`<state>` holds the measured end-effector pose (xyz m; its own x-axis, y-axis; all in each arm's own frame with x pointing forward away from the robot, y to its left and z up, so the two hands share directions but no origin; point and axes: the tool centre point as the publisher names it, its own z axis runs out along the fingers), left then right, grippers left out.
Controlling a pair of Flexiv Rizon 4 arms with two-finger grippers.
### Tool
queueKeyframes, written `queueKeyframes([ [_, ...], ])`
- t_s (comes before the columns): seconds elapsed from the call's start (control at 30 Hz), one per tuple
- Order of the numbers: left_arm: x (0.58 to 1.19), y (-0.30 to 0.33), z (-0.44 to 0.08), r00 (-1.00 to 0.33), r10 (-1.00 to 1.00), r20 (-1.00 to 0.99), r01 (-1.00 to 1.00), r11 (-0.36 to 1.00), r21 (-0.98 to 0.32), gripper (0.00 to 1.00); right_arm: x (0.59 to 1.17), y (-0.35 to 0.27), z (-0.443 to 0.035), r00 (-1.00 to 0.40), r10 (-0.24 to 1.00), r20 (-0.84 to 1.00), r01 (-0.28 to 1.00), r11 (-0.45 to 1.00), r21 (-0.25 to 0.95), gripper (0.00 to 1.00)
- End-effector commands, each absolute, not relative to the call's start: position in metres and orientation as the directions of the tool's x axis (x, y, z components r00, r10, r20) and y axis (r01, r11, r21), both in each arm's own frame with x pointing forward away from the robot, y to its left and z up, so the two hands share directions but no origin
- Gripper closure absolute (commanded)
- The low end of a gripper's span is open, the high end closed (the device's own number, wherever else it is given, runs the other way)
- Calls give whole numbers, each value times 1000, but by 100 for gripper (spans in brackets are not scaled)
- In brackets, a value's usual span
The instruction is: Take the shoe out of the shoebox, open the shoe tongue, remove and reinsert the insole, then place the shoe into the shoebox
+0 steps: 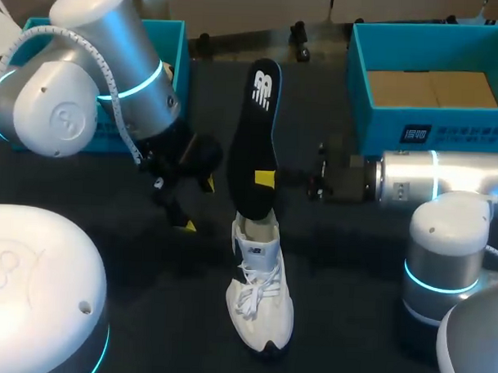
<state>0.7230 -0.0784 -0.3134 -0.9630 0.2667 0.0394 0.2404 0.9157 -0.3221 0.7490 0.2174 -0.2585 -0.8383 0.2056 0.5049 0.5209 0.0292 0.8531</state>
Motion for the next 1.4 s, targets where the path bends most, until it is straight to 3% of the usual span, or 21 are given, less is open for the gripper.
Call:
queueKeyframes([
  [0.03,724,-83,-322,-962,268,47,240,917,-319,0,746,215,-262,-858,173,484,496,27,868,100],
  [0.57,712,-84,-345,-966,255,39,233,928,-292,0,746,194,-280,-893,109,436,440,11,898,100],
  [1.4,709,-84,-350,-970,240,43,218,931,-294,0,739,193,-312,-881,82,466,463,-51,885,100],
])
